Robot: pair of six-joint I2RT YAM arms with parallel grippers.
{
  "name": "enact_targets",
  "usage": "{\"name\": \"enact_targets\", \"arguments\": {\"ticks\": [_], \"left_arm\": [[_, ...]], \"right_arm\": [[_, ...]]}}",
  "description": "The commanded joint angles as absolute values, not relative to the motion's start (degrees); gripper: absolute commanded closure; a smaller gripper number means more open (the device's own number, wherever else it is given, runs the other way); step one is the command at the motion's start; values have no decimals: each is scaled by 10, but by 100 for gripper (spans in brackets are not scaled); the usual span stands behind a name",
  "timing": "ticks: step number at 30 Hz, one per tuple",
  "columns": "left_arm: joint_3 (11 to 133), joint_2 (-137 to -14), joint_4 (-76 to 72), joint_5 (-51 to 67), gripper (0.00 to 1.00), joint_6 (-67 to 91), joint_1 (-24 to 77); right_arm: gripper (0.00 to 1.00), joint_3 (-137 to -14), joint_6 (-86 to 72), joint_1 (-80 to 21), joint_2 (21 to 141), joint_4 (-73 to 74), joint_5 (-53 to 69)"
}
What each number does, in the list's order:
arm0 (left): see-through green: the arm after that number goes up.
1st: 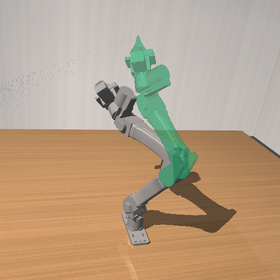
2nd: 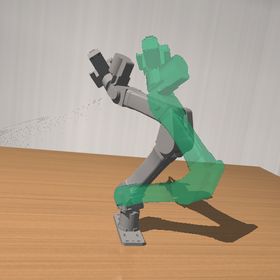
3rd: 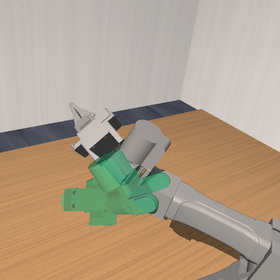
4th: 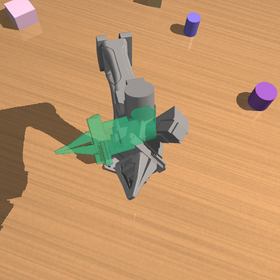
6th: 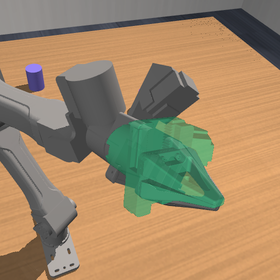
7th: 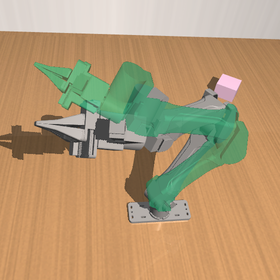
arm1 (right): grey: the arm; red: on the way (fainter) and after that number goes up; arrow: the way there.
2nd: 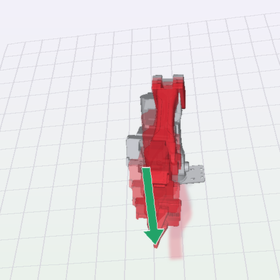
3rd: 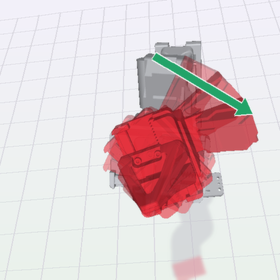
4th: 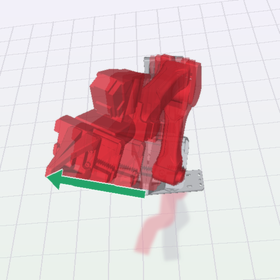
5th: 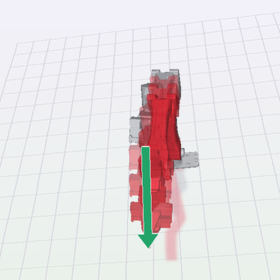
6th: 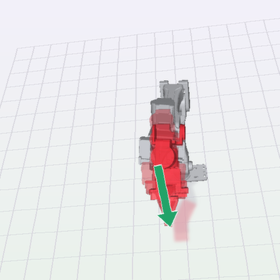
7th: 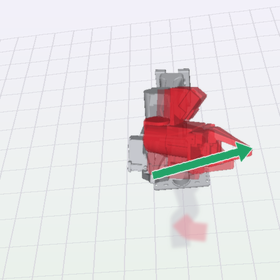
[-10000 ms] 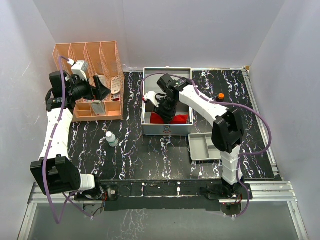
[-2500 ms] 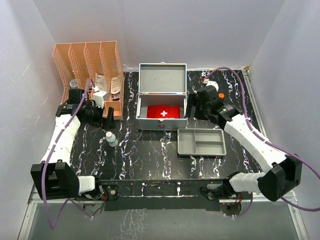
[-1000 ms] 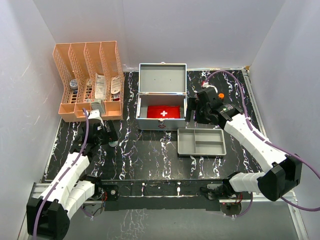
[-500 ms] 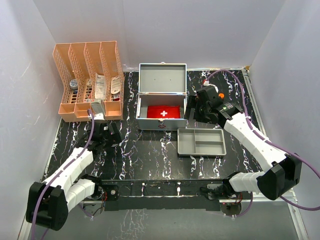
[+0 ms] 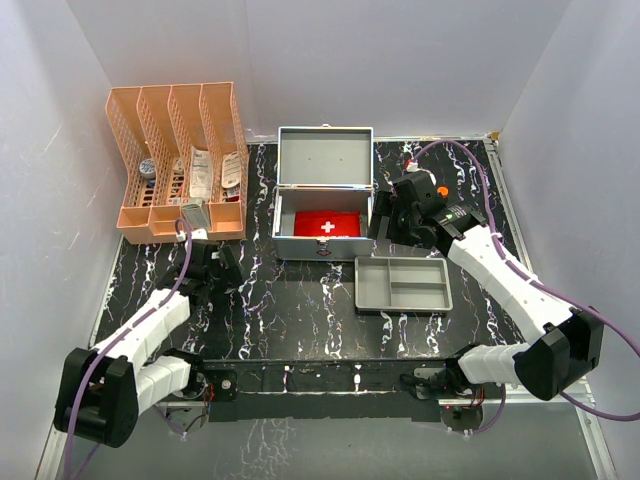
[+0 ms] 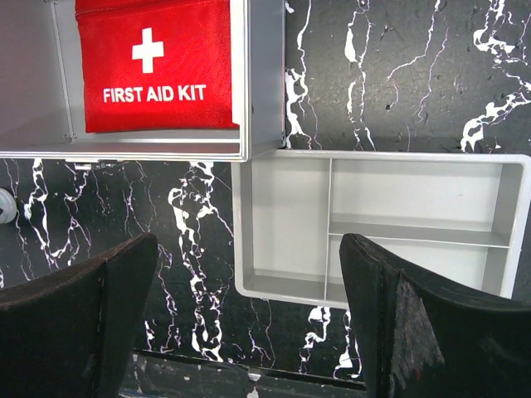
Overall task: Organize the medicine kit
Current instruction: Pick up the pill bottle at the center of the board.
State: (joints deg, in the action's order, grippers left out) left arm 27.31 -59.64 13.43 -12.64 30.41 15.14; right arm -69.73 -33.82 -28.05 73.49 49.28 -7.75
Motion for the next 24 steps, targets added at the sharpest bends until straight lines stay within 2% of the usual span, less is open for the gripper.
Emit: {"name": "enact_targets", "arguments": {"ticks": [1, 6, 16, 24], "left_arm": [[286, -610, 115, -143, 14, 315, 156], [295, -637, 102, -155, 17, 317, 158], [301, -641, 118, -164, 33, 326, 158], [301, -648, 120, -156, 40, 326, 158]], "right_arm": [[9, -726, -327, -279, 732, 467, -75], [9, -730, -320, -279, 738, 464, -70], [9, -727, -320, -279, 745, 448, -60], [10, -728, -322, -279, 751, 442, -53]]}}
